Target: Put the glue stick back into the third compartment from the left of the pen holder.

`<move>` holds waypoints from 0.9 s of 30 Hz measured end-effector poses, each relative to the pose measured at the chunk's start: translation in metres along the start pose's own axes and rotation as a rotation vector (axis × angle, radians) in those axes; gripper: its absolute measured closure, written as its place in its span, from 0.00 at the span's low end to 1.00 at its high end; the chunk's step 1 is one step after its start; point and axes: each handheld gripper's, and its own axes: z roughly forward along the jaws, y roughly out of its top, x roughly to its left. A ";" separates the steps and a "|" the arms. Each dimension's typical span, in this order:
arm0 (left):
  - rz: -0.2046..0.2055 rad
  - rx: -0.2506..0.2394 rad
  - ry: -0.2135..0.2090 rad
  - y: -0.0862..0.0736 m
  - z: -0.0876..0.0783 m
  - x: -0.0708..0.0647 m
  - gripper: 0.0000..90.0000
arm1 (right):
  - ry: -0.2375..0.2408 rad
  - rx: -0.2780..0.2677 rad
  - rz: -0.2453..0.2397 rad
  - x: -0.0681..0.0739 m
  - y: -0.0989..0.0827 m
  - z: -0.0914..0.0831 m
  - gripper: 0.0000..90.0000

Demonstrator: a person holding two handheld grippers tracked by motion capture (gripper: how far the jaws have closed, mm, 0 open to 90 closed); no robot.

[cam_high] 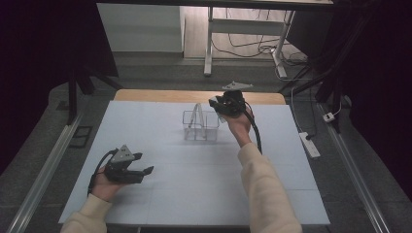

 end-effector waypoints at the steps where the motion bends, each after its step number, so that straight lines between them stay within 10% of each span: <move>1: 0.000 0.000 0.000 0.000 0.000 0.000 0.33 | -0.002 -0.003 0.003 0.000 0.000 0.000 0.72; 27: 0.017 0.016 0.008 0.000 0.002 -0.001 0.32 | -0.009 -0.018 0.004 0.000 0.004 0.006 0.72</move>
